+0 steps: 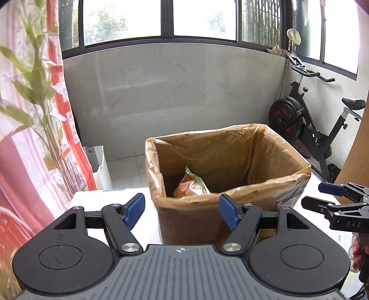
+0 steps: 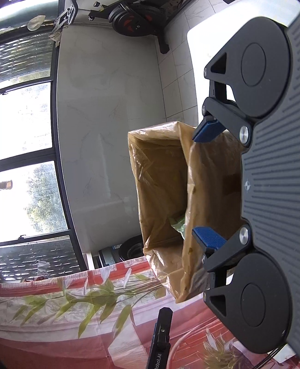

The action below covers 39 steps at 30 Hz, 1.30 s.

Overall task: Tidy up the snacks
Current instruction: 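Grasp the green corn-chip bag with the left tool while the right tool grasps the orange corn-chip bag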

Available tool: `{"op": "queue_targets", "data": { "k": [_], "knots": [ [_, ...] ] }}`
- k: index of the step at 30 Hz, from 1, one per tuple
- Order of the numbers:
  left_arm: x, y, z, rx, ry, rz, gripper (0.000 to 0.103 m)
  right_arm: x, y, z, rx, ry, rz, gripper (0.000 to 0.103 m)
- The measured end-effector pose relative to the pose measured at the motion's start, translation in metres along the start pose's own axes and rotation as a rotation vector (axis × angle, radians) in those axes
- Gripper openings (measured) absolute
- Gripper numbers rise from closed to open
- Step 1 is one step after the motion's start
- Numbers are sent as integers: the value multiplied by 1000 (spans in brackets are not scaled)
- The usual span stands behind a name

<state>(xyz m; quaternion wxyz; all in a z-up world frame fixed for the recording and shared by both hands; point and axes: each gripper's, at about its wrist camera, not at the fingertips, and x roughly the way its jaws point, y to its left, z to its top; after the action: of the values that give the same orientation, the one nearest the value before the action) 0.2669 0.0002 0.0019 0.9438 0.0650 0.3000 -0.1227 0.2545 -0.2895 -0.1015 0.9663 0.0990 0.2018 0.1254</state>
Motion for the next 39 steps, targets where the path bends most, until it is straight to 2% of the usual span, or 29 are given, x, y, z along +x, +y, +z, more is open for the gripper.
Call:
{"op": "queue_targets", "data": {
  "k": [5, 11, 16, 21, 29, 39],
  "knots": [
    [-12, 1, -52, -82, 16, 0, 73, -10, 10, -39, 20, 76, 32, 83],
    [-10, -4, -113, -170, 36, 20, 73, -9, 28, -92, 12, 240, 70, 82],
    [-8, -9, -147, -199, 54, 20, 73, -3, 33, -124, 15, 375, 90, 82],
    [-2, -13, -165, -213, 89, 6, 73, 2, 37, -134, 7, 432, 84, 82],
    [9, -13, -179, -232, 128, 18, 73, 8, 51, -144, -103, 431, 74, 86],
    [18, -12, -187, -288, 174, 37, 73, 10, 59, -156, -230, 367, 57, 86]
  ]
}}
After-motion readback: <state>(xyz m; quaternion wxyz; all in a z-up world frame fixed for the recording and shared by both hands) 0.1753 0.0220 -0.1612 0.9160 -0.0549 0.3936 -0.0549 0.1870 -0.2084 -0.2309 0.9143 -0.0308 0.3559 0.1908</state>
